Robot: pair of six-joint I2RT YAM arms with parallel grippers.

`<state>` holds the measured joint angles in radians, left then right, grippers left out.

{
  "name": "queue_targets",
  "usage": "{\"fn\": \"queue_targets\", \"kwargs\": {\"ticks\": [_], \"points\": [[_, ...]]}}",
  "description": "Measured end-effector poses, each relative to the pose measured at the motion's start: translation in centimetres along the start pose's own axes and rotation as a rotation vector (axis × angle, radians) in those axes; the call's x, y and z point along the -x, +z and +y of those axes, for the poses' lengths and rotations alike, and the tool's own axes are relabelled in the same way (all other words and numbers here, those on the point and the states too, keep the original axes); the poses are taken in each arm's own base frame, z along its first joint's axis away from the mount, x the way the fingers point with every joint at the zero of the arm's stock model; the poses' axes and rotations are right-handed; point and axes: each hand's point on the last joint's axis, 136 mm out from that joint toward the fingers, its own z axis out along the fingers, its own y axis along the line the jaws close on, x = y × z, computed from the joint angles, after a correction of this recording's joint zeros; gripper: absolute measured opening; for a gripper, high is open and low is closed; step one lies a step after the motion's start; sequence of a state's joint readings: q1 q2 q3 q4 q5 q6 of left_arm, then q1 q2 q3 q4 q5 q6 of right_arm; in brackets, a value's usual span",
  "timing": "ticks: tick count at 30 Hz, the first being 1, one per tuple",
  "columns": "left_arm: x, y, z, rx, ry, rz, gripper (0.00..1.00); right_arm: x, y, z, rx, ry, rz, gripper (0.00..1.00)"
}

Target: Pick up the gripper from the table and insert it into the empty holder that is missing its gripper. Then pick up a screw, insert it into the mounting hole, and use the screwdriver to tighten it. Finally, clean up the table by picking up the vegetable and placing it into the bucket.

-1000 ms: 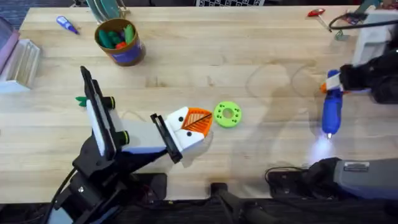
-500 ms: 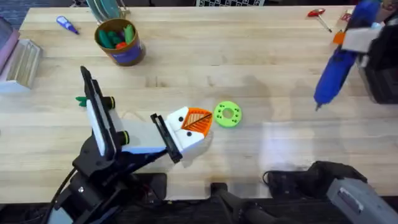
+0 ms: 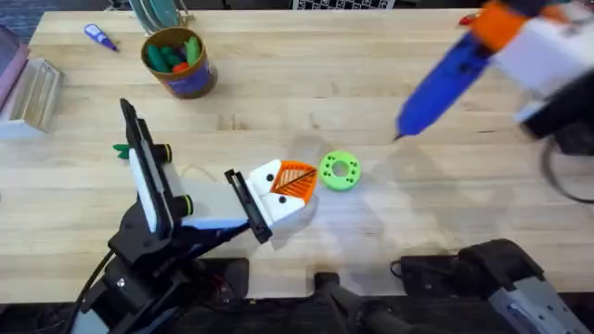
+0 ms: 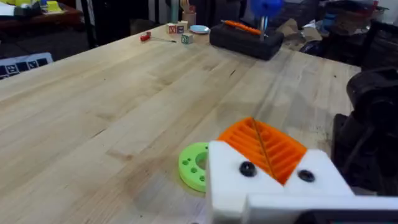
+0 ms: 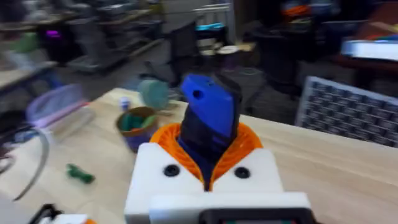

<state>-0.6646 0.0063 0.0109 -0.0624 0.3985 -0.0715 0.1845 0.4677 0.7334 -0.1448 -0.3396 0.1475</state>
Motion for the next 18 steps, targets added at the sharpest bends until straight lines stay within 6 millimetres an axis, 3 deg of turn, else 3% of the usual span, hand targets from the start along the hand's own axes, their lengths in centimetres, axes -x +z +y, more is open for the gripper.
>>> {"fn": "queue_targets", "kwargs": {"ticks": [4,13,18], "points": [[0.0,0.0,0.0,0.0,0.0,0.0,0.014,-1.4,1.7,3.6,0.18,0.04,-0.024,0.024],[0.0,0.0,0.0,0.0,0.0,0.0,0.014,0.1,3.2,14.0,0.587,0.067,-0.121,0.024],[0.0,0.0,0.0,0.0,0.0,0.0,0.014,0.0,4.0,17.7,0.712,0.067,-0.161,0.024]]}}
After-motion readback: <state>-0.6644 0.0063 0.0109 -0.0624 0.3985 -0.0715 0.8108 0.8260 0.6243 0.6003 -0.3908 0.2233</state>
